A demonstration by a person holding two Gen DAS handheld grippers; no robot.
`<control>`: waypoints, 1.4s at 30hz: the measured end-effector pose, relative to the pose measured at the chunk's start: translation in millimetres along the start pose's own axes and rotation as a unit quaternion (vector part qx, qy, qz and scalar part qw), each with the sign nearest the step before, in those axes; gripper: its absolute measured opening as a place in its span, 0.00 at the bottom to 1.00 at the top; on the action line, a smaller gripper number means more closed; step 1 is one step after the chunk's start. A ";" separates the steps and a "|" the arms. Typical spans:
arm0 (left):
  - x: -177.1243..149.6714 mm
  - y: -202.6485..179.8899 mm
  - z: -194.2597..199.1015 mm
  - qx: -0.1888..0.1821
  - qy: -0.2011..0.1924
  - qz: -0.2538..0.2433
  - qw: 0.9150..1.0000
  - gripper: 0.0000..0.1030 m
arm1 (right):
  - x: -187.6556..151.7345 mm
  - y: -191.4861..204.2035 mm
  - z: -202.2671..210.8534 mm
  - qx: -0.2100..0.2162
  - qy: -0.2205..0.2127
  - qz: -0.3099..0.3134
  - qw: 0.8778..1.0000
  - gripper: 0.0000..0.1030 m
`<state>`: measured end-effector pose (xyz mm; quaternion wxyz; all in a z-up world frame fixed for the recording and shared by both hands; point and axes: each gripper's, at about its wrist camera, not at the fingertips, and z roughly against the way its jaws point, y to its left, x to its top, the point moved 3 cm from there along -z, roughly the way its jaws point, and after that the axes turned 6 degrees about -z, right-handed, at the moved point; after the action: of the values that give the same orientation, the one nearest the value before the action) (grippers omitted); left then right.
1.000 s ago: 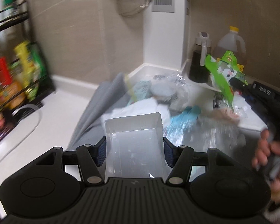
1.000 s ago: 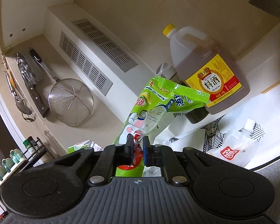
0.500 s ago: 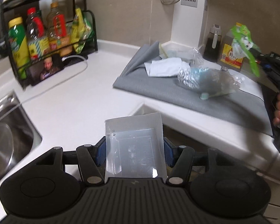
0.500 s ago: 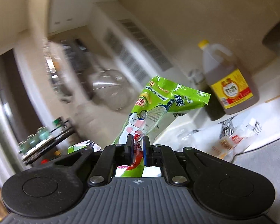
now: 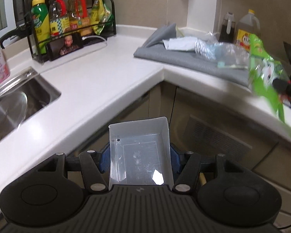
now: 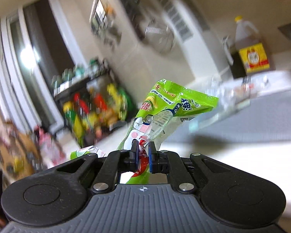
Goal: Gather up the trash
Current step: 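Carry the clear box and green wrapper down over the blue trash bin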
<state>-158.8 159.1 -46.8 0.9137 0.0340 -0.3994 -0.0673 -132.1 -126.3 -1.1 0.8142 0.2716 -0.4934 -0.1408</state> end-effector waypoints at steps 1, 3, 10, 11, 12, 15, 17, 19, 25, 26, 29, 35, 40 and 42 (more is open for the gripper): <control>-6.1 -0.6 -0.8 -0.004 0.005 0.005 1.000 0.63 | -9.3 2.1 1.6 -0.009 0.010 0.003 1.000 0.10; -16.0 -4.2 -3.6 -0.020 0.013 0.012 1.000 0.63 | -26.1 5.7 4.7 -0.021 0.030 0.006 0.999 0.10; -27.2 -14.2 -5.6 -0.035 0.015 0.002 0.999 0.63 | -55.6 14.5 2.8 -0.045 0.073 0.011 0.996 0.10; -28.3 -14.1 -5.7 -0.035 0.016 0.002 0.999 0.63 | -57.1 14.8 2.3 -0.048 0.075 0.011 0.996 0.10; -29.2 -13.7 -5.9 -0.035 0.017 0.003 0.999 0.63 | -57.1 13.7 0.5 -0.052 0.078 0.010 0.996 0.10; -31.5 -12.7 -6.4 -0.036 0.020 0.006 0.999 0.63 | -60.5 13.1 -3.6 -0.062 0.088 0.015 0.994 0.10; -32.3 -13.7 -7.5 -0.036 0.022 0.004 0.999 0.63 | -64.6 14.4 -6.1 -0.069 0.094 0.027 0.993 0.10; -33.3 -14.6 -9.8 -0.038 0.027 0.003 0.999 0.63 | -67.8 14.8 -7.4 -0.073 0.100 0.038 0.992 0.10; -35.6 -15.5 -17.9 -0.043 0.038 0.003 0.998 0.63 | -75.3 14.2 -13.9 -0.083 0.113 0.058 0.988 0.10; -36.1 -15.2 -19.1 -0.043 0.039 0.004 0.998 0.63 | -76.3 14.1 -15.1 -0.084 0.116 0.061 0.988 0.10; -37.8 -14.2 -22.9 -0.044 0.045 0.006 0.998 0.63 | -80.9 14.4 -19.7 -0.089 0.124 0.071 0.986 0.10; -40.4 -12.7 -32.2 -0.046 0.056 0.008 0.997 0.63 | -89.8 15.4 -29.7 -0.093 0.141 0.088 0.982 0.10; -41.1 -12.6 -43.7 -0.044 0.062 0.009 0.997 0.63 | -97.1 16.3 -41.9 -0.096 0.154 0.106 0.978 0.10; -41.7 -12.3 -49.9 -0.044 0.066 0.008 0.997 0.63 | -102.3 15.4 -50.0 -0.098 0.165 0.113 0.975 0.10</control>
<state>-151.3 153.6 -112.4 0.9390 -0.0051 -0.3357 -0.0747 -137.1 -47.8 -84.8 0.9179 0.1520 -0.3633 -0.0488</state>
